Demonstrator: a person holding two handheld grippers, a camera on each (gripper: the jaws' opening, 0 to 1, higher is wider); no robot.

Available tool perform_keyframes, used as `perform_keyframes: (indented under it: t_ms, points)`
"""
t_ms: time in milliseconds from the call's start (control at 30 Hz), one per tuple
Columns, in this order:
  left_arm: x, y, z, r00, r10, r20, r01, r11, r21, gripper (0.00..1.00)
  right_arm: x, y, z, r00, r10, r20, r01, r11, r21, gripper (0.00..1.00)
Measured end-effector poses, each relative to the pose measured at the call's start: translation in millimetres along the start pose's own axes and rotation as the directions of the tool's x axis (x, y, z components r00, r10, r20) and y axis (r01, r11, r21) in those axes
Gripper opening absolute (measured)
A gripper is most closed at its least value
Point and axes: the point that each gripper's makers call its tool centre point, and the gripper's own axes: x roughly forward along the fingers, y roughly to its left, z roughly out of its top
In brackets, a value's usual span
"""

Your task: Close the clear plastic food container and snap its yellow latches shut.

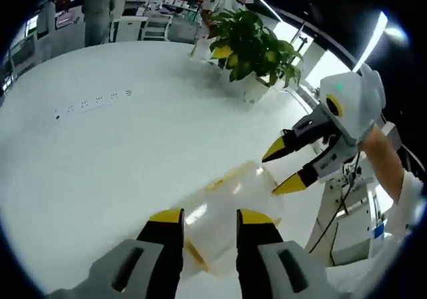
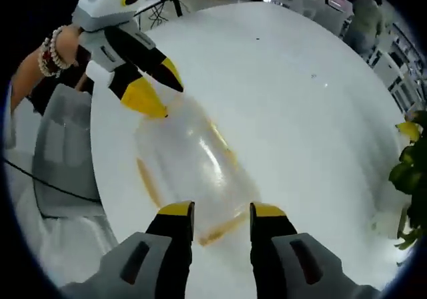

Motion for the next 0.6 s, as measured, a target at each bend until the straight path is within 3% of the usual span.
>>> perform_keyframes:
  t_ms: [400, 600]
  points:
    - [11, -22.4, -12.0, 0.999, -0.044, -0.018, 0.045, 0.994, 0.102, 0.23, 4, 2, 10.3, 1.0, -0.005, 0.007, 0.005, 0.997, -0.075, 0.24]
    - [15, -28.7, -17.5, 0.999, -0.049, -0.012, 0.05, 0.993, 0.107, 0.21, 5, 5, 18.5, 0.999, -0.002, 0.033, 0.005, 0.995, -0.099, 0.19]
